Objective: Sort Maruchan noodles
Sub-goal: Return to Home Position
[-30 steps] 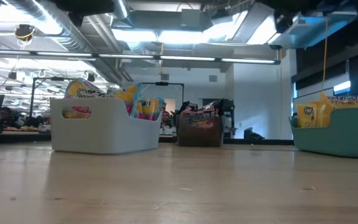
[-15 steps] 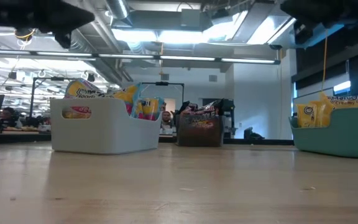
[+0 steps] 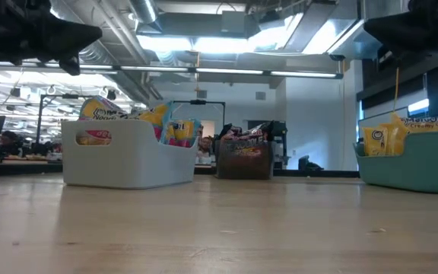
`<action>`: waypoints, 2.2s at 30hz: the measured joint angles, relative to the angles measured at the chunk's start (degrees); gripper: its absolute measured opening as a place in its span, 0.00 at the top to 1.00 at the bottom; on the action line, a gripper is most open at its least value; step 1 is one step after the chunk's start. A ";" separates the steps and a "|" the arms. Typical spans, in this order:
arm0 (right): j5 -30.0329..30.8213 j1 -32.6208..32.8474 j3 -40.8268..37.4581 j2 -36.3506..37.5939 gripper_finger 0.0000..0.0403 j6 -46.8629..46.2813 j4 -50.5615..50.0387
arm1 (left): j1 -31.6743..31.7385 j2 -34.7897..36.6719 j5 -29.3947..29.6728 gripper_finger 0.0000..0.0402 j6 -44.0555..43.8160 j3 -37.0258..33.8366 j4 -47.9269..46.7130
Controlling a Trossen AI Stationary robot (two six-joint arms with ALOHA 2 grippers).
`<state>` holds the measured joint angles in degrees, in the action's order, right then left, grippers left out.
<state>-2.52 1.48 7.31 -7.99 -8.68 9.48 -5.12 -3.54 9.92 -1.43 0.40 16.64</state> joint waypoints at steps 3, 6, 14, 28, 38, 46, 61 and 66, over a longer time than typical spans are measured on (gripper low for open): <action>-0.01 0.00 -1.57 3.97 0.98 -0.02 -0.97 | 1.65 3.48 0.47 0.99 -0.26 0.03 -2.37; -0.02 0.00 -1.85 8.08 0.98 -0.05 -4.90 | 2.64 3.40 0.20 0.99 -0.38 0.03 -2.65; 1.12 0.00 -3.66 7.68 0.98 -0.10 -7.40 | 4.15 3.40 -1.78 0.99 -1.07 0.03 -3.36; 3.81 0.00 -6.78 6.02 0.98 -1.56 -8.26 | 4.15 3.42 0.39 0.99 2.08 0.03 -10.53; 3.39 0.00 -6.78 5.49 0.98 -1.56 -8.38 | 4.15 3.12 7.60 0.99 3.49 0.04 -13.39; 3.00 0.00 -6.78 5.49 0.98 -1.54 -8.49 | 4.15 3.12 7.62 0.99 3.49 0.03 -13.33; 2.97 0.00 -6.78 5.49 0.98 -1.54 -8.51 | 4.15 3.09 7.62 0.99 3.49 0.03 -13.25; 2.97 0.00 -6.78 5.49 0.98 -1.52 -8.51 | 4.15 3.09 7.62 0.99 3.49 0.03 -13.24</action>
<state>0.45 1.48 0.54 -2.50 -10.20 0.97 -0.97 -0.45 17.54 2.07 0.43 3.40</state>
